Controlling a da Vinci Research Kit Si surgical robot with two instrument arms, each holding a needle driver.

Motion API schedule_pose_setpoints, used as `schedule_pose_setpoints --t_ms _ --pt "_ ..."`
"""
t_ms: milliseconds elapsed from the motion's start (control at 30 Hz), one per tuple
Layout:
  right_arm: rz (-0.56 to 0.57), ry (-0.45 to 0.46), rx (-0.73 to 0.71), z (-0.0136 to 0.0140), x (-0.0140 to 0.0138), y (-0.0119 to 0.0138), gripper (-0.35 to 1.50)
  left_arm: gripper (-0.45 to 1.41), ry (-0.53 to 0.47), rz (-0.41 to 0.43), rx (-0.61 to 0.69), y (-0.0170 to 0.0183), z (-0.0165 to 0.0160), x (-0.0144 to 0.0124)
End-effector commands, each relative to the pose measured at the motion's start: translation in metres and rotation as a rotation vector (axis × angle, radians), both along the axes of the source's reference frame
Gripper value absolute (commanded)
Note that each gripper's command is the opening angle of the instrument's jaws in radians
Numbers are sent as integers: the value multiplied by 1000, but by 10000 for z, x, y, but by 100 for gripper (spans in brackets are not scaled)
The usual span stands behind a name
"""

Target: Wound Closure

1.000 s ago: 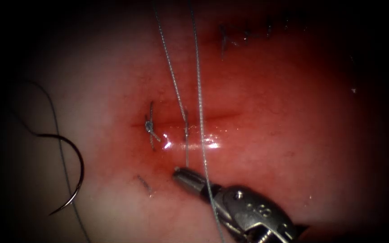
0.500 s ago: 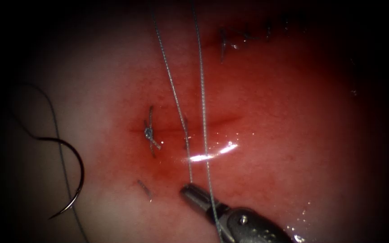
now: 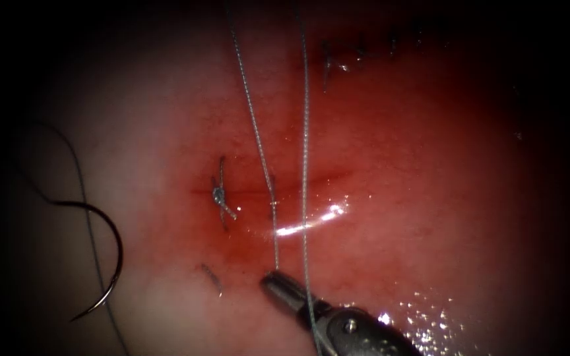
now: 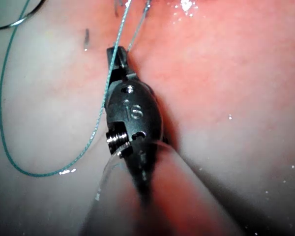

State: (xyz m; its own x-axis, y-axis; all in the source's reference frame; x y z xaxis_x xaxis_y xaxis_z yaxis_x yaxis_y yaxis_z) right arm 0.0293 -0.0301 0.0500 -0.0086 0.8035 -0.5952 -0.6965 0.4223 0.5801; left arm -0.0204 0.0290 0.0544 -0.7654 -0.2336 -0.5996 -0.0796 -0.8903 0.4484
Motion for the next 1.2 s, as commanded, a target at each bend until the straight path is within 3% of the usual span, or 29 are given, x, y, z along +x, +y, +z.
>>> schedule_pose_setpoints --t_ms 33,233,267,333,400,533,567,667,767,867,933,1067,1133,1167,1200 --pt "5 3 -1 10 6 -3 -35 -45 -12 9 -1 0 0 -7" --pt "-16 17 -66 14 0 9 -35 -45 -53 42 -4 -24 -11 -12" --pt "-6 36 -77 12 -3 14 -6 -45 -71 52 -2 -36 -17 -13" --pt "-9 43 -73 7 -8 17 -15 -45 -109 48 17 -49 -24 -13" --pt "-6 47 -70 1 -13 19 5 -45 -154 56 35 -61 -30 -11" --pt "-15 54 -98 -12 -22 28 89 -45 -257 97 76 -89 -47 -5" --pt "-18 54 -107 -14 -23 30 103 -45 -292 107 92 -99 -53 -2" --pt "-16 61 -108 -21 -28 38 135 -45 -365 113 147 -124 -70 3" --pt "-43 71 -121 -24 -29 44 145 -45 -422 134 187 -149 -89 8" --pt "-66 93 -118 -25 -29 46 146 -45 -455 156 204 -164 -100 10" --pt "-104 125 -118 -27 -30 52 138 -45 -542 218 251 -187 -118 13" --pt "-190 140 -120 -24 -28 69 98 -45 -623 297 277 -215 -137 19" --pt "-226 136 -140 -20 -26 77 67 -45 -647 346 289 -228 -144 22" --pt "-238 145 -139 -18 -25 81 42 -45 -654 368 293 -233 -146 24" --pt "-238 145 -139 -18 -25 81 42 -45 -654 368 293 -233 -146 24"
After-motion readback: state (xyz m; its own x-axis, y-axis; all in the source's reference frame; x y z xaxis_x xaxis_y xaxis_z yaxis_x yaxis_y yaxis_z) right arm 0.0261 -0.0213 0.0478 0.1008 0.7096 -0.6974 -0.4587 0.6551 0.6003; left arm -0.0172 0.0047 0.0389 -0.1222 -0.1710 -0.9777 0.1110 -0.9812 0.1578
